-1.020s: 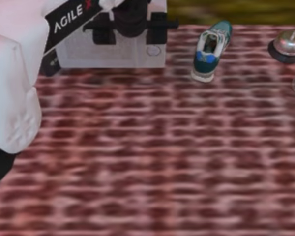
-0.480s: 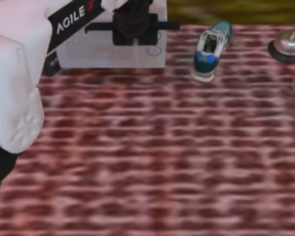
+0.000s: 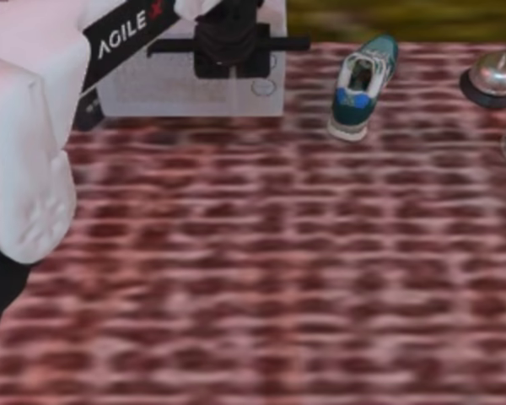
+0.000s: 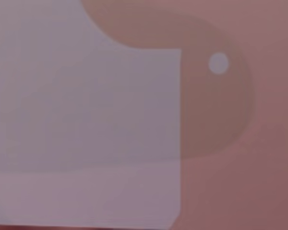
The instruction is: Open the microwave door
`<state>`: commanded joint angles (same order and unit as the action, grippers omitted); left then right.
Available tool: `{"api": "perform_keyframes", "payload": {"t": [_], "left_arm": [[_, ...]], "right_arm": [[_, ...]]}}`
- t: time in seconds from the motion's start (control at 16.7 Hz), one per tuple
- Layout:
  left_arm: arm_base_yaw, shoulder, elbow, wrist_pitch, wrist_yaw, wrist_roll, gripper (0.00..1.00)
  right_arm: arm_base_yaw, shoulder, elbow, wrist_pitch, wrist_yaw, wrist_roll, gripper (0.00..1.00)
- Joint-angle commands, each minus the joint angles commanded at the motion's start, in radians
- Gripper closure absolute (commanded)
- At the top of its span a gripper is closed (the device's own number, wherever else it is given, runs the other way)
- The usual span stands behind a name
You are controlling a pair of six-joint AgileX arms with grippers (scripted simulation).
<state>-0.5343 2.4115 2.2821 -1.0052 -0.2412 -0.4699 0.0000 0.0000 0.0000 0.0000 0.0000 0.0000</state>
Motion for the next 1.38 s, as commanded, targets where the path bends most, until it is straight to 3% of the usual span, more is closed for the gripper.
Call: {"api": "perform_keyframes", "payload": {"t": [0.42,1.38], "left_arm": [[-0.008,-0.124,-0.191,0.094,-0.024,-0.017,1.00],[-0.009,-0.127,-0.196,0.096,-0.025,-0.017,1.00]], "right_arm": [[0.000,0.000,0.000,0.000,0.000,0.000,0.00],[0.000,0.000,0.000,0.000,0.000,0.000,0.00]]}}
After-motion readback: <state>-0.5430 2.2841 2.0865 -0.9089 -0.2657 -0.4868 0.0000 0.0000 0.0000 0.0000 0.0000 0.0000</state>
